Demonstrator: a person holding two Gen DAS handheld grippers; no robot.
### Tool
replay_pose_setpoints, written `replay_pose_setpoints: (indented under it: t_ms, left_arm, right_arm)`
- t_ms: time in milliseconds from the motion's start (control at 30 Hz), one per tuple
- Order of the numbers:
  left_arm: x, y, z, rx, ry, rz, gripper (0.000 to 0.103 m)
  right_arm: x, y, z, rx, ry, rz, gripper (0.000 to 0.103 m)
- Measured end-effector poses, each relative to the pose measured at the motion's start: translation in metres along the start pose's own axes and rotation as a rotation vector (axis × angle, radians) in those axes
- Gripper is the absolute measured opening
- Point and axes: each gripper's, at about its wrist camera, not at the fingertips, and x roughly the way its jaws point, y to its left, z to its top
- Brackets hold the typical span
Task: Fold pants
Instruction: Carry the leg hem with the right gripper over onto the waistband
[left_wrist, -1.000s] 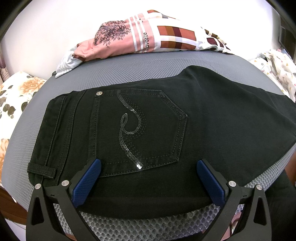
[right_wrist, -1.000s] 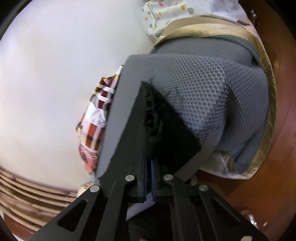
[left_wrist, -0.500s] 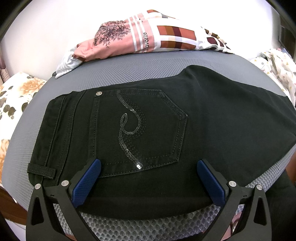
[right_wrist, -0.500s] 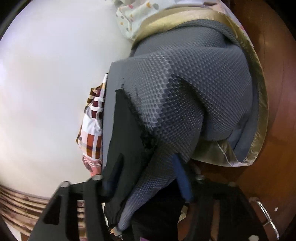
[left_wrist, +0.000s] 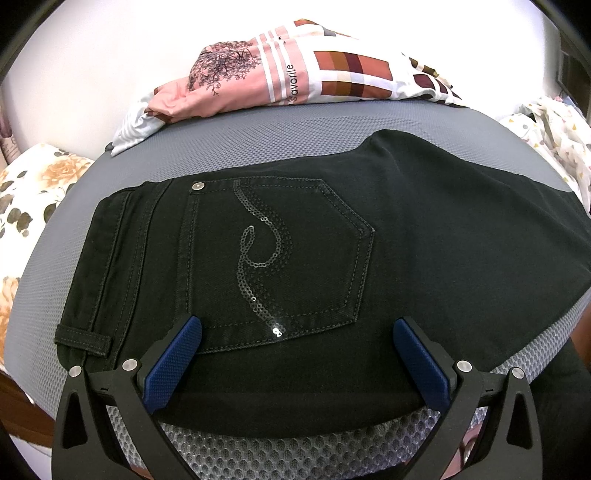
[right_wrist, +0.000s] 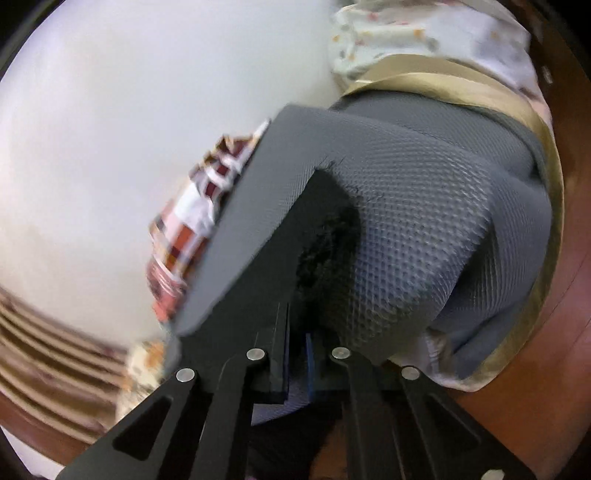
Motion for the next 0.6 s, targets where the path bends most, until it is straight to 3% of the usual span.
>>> replay_pose_setpoints:
  t_ms: [67,100,133,167,200,233,300,400,467,600]
  left_arm:
    - [0.000,-0.001,0.000,-0.002,0.001,0.002,0.103]
    - [0.000,-0.001,0.000,-0.002,0.001,0.002,0.103]
    - [0.000,-0.001,0.000,-0.003,0.001,0.003,0.103]
    - [0.000,-0.001,0.000,-0.004,0.001,0.002,0.103]
    - [0.000,-0.001,0.000,-0.003,0.001,0.003,0.103]
    - [-0.001,-0.001,0.001,-0.007,0.005,0.005,0.103]
    - [-0.003,-0.001,0.004,-0.025,0.017,0.012,0.103]
    - [-0.031,0.006,0.020,-0.118,-0.017,-0.017,0.103]
    - [-0.063,0.009,0.034,-0.164,-0.090,-0.008,0.103]
    - [-0.105,0.013,0.046,-0.199,-0.146,0.004,0.103]
  right_arm:
    - [0.013,-0.003,0.004,0.019,0.027,-0.051,0.030]
    - [0.017,-0.004,0.005,0.032,0.023,-0.065,0.043]
    - [0.018,-0.006,0.006,0.047,0.011,-0.052,0.043]
    - [0.021,-0.006,0.006,0.062,0.003,-0.058,0.038]
    - [0.025,-0.007,0.007,0.080,0.016,-0.083,0.015]
    - [0.028,-0.009,0.007,0.111,0.027,-0.095,0.009]
    - [0.024,-0.007,0.008,0.165,0.001,-0.061,0.008]
    - [0.013,0.037,0.007,0.083,-0.061,-0.039,0.008]
    - [0.018,0.089,-0.002,-0.039,-0.065,-0.026,0.008]
    - [0.059,0.199,-0.037,-0.328,-0.013,0.007,0.008]
